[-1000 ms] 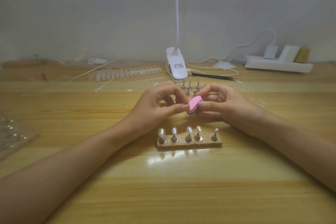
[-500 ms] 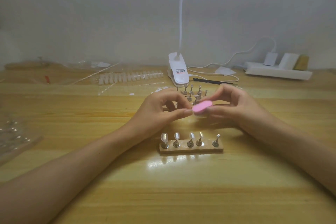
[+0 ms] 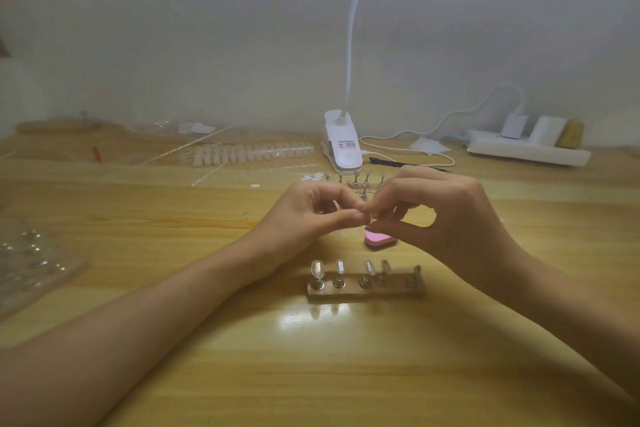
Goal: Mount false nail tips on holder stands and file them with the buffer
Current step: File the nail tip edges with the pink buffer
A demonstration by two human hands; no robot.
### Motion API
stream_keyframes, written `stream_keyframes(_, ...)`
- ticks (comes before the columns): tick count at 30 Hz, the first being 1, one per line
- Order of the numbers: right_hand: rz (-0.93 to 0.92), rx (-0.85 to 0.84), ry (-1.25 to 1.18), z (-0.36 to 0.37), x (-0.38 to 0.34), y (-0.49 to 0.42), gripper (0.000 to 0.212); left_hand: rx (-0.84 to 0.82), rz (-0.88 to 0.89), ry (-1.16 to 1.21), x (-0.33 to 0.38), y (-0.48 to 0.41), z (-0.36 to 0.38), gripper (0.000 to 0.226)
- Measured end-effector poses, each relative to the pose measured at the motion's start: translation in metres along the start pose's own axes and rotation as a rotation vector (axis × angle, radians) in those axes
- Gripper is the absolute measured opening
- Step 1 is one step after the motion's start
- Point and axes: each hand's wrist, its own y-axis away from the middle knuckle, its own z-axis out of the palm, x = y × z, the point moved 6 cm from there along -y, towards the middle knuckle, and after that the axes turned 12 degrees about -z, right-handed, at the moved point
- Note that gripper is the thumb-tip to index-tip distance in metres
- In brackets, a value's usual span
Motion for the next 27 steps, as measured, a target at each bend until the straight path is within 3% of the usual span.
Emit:
stream_keyframes(6, 0.109, 0.187, -0.148, -0.031, 0.001, -0.004, 0.016, 0.027, -0.059, 0.026, 0.024, 0.004, 0.005, 0.017)
stream_keyframes(8, 0.198, 0.206, -0.174, -0.043, 0.007, 0.008, 0.016, 0.032, 0.003, -0.216, 0.034, 0.01, 0.013, 0.023)
stream_keyframes(11, 0.362, 0.181, -0.245, -0.049, 0.017, 0.04, 0.02, -0.053, 0.041, -0.71, 0.034, 0.018, 0.043, 0.057)
stream_keyframes(13, 0.436, 0.129, -0.315, -0.045, 0.017, 0.062, 0.02, -0.033, 0.051, -0.883, 0.031, 0.021, 0.058, 0.057)
stream_keyframes(20, 0.437, 0.045, -0.299, -0.037, 0.008, 0.077, 0.011, 0.129, 0.08, -0.853, 0.026, 0.018, 0.059, 0.048)
stream_keyframes(27, 0.402, -0.008, -0.21, -0.039, 0.006, 0.068, 0.017, 0.046, 0.045, -0.796, 0.024, 0.015, 0.056, 0.051)
